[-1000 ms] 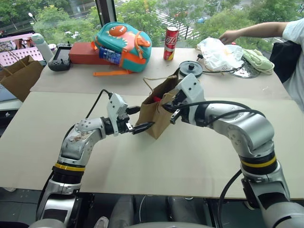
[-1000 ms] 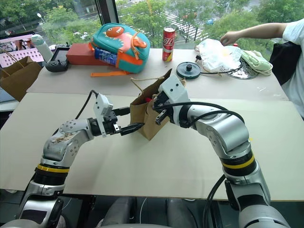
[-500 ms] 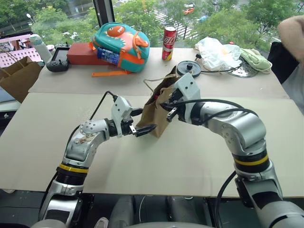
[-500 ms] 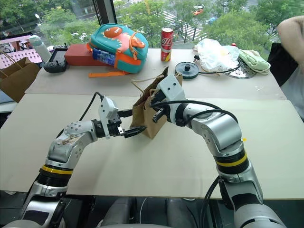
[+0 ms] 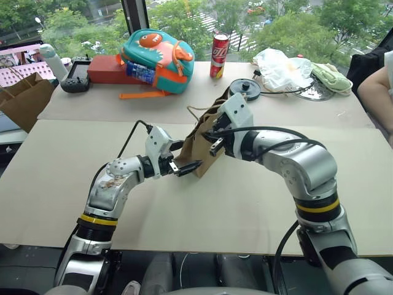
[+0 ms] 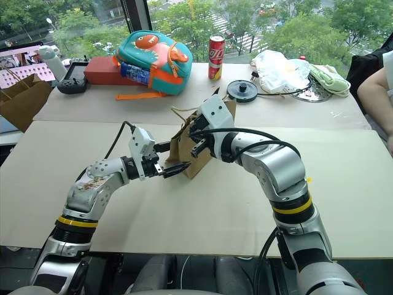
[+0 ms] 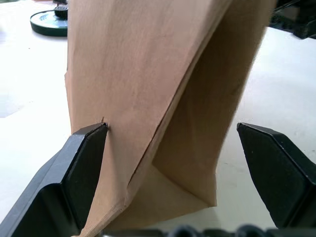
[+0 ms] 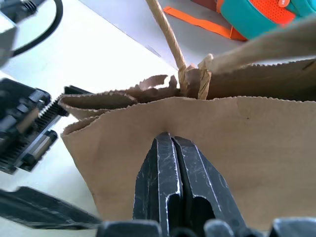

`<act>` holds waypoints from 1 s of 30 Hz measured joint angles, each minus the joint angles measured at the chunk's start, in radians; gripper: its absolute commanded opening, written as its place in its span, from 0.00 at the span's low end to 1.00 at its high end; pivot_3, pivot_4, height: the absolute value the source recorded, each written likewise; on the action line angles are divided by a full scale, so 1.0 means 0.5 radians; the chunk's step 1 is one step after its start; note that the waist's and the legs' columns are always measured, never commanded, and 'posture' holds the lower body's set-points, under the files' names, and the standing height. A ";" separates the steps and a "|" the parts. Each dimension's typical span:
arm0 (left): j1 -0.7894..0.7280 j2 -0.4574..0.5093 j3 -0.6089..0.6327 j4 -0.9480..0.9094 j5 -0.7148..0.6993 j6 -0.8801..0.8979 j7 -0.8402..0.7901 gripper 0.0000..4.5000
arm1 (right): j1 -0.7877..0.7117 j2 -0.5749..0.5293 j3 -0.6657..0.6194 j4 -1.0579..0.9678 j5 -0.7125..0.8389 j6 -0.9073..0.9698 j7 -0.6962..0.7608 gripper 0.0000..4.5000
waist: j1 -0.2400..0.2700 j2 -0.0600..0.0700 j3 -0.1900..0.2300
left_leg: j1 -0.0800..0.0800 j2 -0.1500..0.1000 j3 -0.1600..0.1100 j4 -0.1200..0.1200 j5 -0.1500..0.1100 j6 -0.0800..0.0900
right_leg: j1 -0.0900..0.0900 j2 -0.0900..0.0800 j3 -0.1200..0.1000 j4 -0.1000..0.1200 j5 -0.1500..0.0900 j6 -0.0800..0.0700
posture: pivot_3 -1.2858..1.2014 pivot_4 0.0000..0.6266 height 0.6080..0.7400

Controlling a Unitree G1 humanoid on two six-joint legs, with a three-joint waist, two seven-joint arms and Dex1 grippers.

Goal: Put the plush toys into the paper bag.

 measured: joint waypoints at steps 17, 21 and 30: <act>-0.058 -0.164 -0.046 0.145 0.161 -0.134 0.170 0.76 | 0.000 0.079 0.000 -0.056 0.001 0.071 -0.057 0.00 | 0.000 0.000 0.000 | 0.000 0.000 0.000 0.000 0.000 0.000 | 0.000 0.000 0.000 0.000 0.000 0.000 | 0.52 0.24 0.95; -0.058 -0.163 -0.044 0.145 0.156 -0.134 0.143 0.44 | 0.000 0.081 0.000 -0.069 0.001 0.072 -0.059 0.00 | 0.000 0.000 0.000 | 0.000 0.000 0.000 0.000 0.000 0.000 | 0.000 0.000 0.000 0.000 0.000 0.000 | 0.52 0.24 0.95; -0.058 -0.166 -0.044 0.145 0.156 -0.134 0.129 0.02 | 0.000 0.079 0.000 -0.080 0.001 0.072 -0.060 0.00 | 0.000 0.000 0.000 | 0.000 0.000 0.000 0.000 0.000 0.000 | 0.000 0.000 0.000 0.000 0.000 0.000 | 0.52 0.24 0.95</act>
